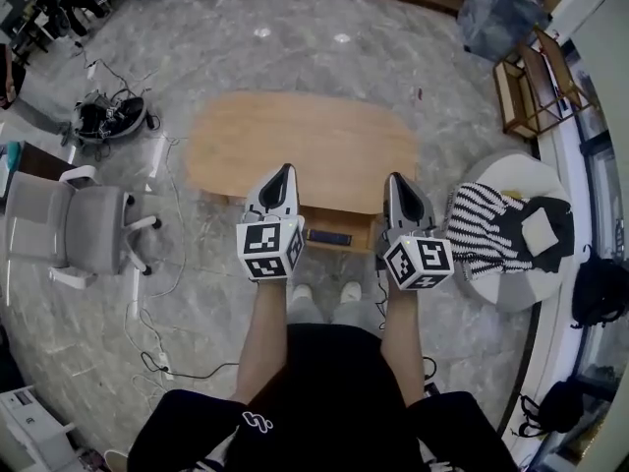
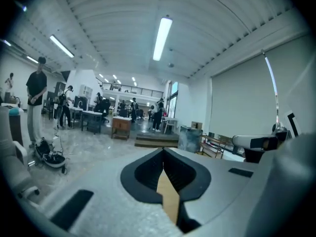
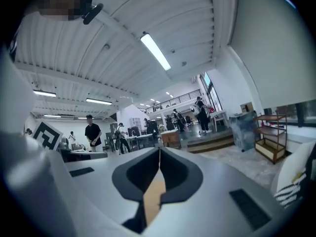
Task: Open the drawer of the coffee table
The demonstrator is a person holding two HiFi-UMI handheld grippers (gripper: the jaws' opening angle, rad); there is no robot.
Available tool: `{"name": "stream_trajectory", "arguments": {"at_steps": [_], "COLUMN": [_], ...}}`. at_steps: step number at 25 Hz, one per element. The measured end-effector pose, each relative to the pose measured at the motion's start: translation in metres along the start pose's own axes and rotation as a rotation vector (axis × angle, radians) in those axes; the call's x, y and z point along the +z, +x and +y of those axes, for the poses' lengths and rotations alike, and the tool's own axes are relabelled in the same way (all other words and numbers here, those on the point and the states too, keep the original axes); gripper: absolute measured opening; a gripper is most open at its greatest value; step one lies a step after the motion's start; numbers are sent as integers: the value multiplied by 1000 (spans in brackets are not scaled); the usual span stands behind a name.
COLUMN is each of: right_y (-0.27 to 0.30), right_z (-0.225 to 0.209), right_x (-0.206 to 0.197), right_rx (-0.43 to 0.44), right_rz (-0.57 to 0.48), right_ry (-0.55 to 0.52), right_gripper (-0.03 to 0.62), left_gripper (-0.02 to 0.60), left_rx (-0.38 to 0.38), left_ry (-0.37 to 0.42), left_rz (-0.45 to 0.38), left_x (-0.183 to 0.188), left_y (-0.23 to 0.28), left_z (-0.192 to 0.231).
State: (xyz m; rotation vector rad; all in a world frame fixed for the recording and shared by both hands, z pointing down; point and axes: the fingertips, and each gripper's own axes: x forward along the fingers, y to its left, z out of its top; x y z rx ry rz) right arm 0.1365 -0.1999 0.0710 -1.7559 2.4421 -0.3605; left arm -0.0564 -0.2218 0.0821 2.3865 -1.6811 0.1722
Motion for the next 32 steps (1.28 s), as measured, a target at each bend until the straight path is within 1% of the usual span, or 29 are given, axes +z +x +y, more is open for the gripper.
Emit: {"name": "stream_trajectory", "arguments": {"at_steps": [3, 5, 12, 22, 32], "right_y": [3, 4, 1, -10, -14], "right_z": [16, 29, 58, 60, 49], "right_x": [40, 58, 90, 107, 108], "right_rx": [21, 33, 70, 58, 46], "right_rz": [-58, -86, -135, -161, -160], "right_ry": [-43, -72, -160, -206, -231], "right_gripper": [12, 12, 12, 12, 12], "left_gripper": [9, 9, 9, 9, 9], "left_rx": [-29, -46, -87, -110, -130], "left_ry": [14, 24, 73, 91, 100], "left_rz": [-77, -114, -206, -255, -255], "left_x": [42, 62, 104, 124, 121], "left_y": [-6, -11, -29, -40, -33], "left_z": [-8, -13, -31, -45, -60]}}
